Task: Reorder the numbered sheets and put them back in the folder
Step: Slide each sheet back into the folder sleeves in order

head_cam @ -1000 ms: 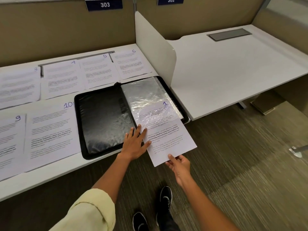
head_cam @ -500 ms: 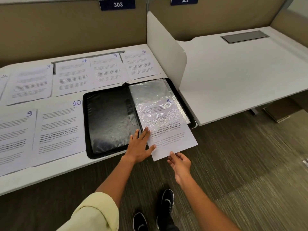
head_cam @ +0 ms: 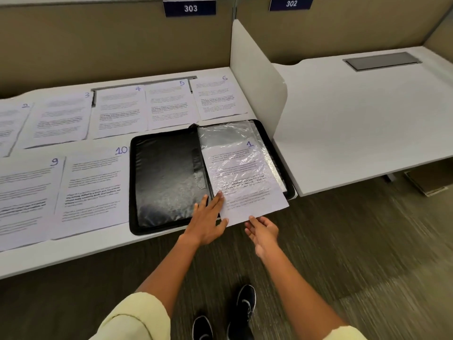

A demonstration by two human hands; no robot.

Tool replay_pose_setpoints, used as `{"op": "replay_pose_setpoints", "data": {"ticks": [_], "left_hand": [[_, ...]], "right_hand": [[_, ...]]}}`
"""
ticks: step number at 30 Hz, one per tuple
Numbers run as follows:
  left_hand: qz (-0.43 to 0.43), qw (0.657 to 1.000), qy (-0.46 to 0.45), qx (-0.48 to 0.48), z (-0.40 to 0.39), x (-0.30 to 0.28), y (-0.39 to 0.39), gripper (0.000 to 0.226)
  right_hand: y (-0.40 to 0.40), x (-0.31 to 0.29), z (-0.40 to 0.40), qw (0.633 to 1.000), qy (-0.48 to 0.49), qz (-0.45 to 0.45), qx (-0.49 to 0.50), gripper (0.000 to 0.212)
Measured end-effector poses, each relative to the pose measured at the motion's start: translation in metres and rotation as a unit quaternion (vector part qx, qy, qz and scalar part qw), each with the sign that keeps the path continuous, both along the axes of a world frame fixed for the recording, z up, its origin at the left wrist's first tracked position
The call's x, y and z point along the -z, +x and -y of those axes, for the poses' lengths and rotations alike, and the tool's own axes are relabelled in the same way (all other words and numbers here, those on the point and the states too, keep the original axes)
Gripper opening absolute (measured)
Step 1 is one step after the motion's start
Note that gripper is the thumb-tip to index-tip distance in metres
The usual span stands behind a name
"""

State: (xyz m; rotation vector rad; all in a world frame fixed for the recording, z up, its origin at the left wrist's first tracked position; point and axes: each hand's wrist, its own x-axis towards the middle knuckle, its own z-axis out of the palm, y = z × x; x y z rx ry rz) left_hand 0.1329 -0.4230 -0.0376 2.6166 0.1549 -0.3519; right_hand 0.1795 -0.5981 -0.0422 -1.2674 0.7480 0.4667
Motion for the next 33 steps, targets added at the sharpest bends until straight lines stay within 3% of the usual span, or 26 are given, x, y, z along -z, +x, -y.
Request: {"op": "replay_pose_setpoints", "data": {"ticks": [8, 17, 33], "left_hand": [[0.005, 1.0, 0.013, -0.007, 0.006, 0.004, -0.001, 0.078], [0.0, 1.0, 0.016, -0.006, 0.007, 0.0, 0.0, 0.077], [-0.001, 1.0, 0.03, -0.002, 0.007, 0.002, 0.002, 0.079]], "right_hand": [[-0.002, 0.003, 0.006, 0.999, 0.045, -0.007, -0.003, 0.026], [0.029, -0.009, -0.018, 0.998, 0.059, 0.019, 0.006, 0.015], [0.053, -0.02, -0.031, 0.998, -0.033, 0.02, -0.039, 0.008]]}}
